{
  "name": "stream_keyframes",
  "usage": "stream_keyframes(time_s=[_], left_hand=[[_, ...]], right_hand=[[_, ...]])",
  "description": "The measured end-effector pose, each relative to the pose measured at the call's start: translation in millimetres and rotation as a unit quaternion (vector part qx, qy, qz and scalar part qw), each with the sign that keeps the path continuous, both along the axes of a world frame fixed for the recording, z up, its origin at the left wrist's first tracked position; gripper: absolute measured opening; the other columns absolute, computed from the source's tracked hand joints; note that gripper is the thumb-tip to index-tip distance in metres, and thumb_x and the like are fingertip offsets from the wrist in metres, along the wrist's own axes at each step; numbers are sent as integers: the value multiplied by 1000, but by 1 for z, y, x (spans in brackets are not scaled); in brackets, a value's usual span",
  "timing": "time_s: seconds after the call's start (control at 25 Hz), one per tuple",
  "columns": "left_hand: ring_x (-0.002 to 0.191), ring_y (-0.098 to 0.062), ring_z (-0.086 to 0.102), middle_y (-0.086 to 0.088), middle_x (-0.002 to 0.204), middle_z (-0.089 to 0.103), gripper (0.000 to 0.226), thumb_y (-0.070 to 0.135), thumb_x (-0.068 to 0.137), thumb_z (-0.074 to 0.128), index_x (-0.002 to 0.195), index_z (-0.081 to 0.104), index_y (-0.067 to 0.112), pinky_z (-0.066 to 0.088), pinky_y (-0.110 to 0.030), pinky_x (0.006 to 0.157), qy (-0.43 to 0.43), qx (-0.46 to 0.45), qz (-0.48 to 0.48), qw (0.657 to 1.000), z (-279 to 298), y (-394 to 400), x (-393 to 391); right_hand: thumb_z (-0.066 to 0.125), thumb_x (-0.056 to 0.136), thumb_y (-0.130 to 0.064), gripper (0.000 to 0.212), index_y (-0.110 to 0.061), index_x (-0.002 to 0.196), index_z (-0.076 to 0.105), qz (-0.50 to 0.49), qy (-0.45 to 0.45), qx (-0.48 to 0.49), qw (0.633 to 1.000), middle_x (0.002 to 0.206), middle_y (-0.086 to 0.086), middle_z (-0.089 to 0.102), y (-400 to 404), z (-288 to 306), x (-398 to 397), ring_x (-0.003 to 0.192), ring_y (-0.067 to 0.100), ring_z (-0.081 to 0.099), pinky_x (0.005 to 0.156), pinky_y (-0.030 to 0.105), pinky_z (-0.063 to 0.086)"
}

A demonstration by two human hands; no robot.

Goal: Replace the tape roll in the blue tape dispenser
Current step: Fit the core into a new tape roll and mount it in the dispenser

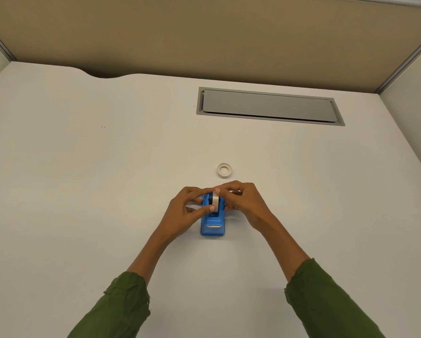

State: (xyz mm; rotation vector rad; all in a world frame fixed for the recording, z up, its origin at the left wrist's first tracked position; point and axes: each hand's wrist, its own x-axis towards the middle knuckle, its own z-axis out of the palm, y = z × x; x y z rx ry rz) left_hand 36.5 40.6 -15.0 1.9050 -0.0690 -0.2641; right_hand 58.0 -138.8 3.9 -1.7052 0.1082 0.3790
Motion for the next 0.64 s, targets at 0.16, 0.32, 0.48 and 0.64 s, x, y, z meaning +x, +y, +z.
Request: stream_keyframes(time_s=[0.16, 0.32, 0.48, 0.64], left_hand=[[91, -2, 59, 11, 111, 55, 36, 39, 76, 69, 112, 59, 40, 48, -6, 66, -1, -2, 7, 1000, 0, 0, 0], [93, -5, 59, 9, 113, 55, 42, 33, 75, 72, 114, 57, 39, 50, -10, 66, -2, -12, 9, 1000, 0, 0, -1], [94, -9, 58, 2, 117, 54, 52, 27, 72, 76, 120, 58, 28, 51, -10, 67, -1, -1, -6, 1000, -3, 0, -1], [94, -10, 57, 2, 117, 53, 51, 28, 70, 77, 118, 58, 31, 52, -11, 66, 1, 5, -8, 1000, -4, 0, 0]], right_hand=[[75, 76, -22, 33, -16, 108, 67, 54, -9, 10, 998, 109, -1, 67, -6, 2, -4, 84, 17, 64, 64, 23, 55], [76, 76, -18, 25, -14, 99, 70, 10, -12, 10, 1000, 101, 7, 70, -2, -2, -4, 82, 24, 65, 62, 25, 56], [75, 77, -22, 11, -16, 85, 73, -25, 3, 6, 1000, 88, 2, 72, 3, -4, -1, 74, 15, 65, 60, 26, 56], [73, 78, -23, 13, -13, 85, 73, -47, 11, -17, 999, 85, 3, 71, 7, -5, 2, 76, 20, 64, 63, 30, 55]])
